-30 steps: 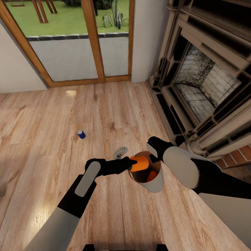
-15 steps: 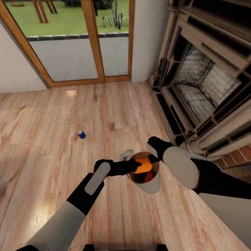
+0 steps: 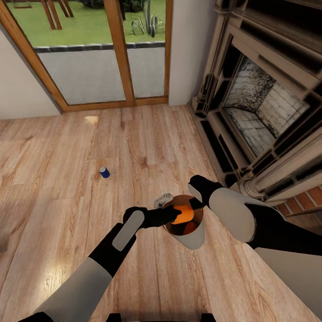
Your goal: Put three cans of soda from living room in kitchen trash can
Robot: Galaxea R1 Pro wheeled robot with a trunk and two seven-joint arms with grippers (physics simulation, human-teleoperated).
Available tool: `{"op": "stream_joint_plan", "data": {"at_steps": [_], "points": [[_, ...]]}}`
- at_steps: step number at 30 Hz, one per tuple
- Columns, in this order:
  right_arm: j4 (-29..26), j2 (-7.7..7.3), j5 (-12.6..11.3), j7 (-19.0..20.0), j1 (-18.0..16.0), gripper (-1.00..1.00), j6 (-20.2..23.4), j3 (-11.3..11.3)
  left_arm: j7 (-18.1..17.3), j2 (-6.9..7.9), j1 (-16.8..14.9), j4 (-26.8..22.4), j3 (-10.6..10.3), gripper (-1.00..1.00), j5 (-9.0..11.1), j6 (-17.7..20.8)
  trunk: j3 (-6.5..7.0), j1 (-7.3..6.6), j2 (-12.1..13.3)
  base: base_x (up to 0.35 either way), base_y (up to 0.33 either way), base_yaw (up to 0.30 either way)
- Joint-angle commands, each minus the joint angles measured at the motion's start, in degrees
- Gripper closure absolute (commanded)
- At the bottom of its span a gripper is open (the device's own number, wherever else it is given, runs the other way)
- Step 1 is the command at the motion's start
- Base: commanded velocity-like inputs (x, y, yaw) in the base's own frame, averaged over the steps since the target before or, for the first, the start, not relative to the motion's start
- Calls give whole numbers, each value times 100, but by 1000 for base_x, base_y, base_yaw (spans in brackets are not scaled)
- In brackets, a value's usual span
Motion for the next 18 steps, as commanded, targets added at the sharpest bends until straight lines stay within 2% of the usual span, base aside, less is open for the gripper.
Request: {"op": "stream_joint_plan", "data": {"at_steps": [1,10,14,18], "points": [[2,0,-54,20,-1,100,-7,-19,13,-1,0,21,-10,100,1,-14,0,0,0,0,0,0],[2,0,-55,27,-1,100,-7,-19,263,-27,-4,395,-324,100,-1,-422,0,0,0,0,0,0],[0,0,-54,30,-1,100,-7,-19,307,-37,-2,463,-371,100,-5,-481,0,0,0,0,0,0],[-3,0,-55,203,-1,100,-2,-19,336,-62,-6,507,-396,100,-4,-531,0,0,0,0,0,0]]}}
